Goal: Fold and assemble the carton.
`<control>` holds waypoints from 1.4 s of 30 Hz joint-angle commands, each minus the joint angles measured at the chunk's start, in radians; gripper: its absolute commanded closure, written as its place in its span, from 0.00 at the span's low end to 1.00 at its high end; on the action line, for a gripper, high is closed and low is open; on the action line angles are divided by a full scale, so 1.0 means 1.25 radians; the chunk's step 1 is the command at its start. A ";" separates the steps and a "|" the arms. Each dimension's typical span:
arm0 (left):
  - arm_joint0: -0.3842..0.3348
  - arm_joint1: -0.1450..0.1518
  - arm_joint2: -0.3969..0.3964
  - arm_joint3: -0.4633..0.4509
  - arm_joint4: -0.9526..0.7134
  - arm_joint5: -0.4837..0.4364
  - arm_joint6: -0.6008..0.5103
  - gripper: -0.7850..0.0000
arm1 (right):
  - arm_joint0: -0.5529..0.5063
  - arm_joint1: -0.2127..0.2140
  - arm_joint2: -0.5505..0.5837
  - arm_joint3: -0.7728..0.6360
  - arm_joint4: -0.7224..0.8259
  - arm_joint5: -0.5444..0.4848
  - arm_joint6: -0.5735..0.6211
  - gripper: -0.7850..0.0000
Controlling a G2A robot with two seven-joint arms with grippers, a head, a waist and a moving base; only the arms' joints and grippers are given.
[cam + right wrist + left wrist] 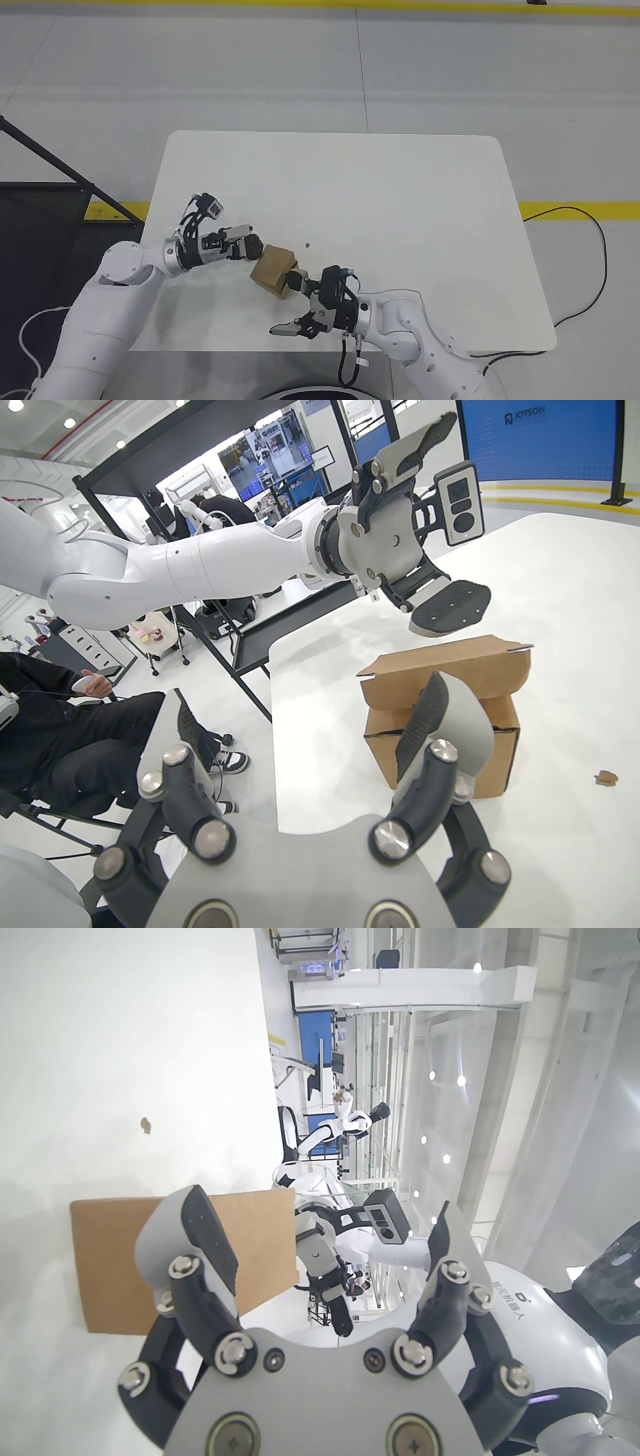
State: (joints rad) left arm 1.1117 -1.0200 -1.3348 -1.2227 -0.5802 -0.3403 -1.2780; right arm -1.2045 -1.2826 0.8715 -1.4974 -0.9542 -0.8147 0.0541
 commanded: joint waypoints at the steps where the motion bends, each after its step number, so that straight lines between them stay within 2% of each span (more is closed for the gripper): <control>1: 0.000 0.002 0.008 -0.002 0.040 0.004 0.002 0.00 | 0.000 0.000 -0.001 -0.003 -0.001 0.002 0.001 0.00; 5: -0.001 0.003 0.017 -0.009 0.072 0.012 -0.002 0.00 | -0.001 0.000 -0.003 -0.009 -0.002 0.009 0.006 0.00; 20: 0.013 0.009 0.013 -0.026 0.058 0.003 -0.033 0.00 | -0.031 0.010 0.028 -0.047 0.015 0.056 0.026 0.00; 28: 0.036 0.009 -0.017 -0.080 -0.041 -0.022 -0.010 0.00 | -0.094 0.028 0.090 -0.137 0.040 0.092 0.054 0.00; 34: 0.031 0.002 0.020 -0.126 -0.039 -0.010 0.001 0.00 | -0.118 0.033 0.104 -0.186 0.054 0.112 0.070 0.00; 42: 0.002 -0.007 0.070 -0.124 -0.011 0.003 0.006 0.00 | -0.088 0.029 0.077 -0.149 0.138 0.125 0.133 0.00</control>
State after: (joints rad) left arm 1.1182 -1.0275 -1.2531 -1.3806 -0.5965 -0.3359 -1.2722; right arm -1.3208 -1.2461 0.9715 -1.6947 -0.7991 -0.6603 0.2108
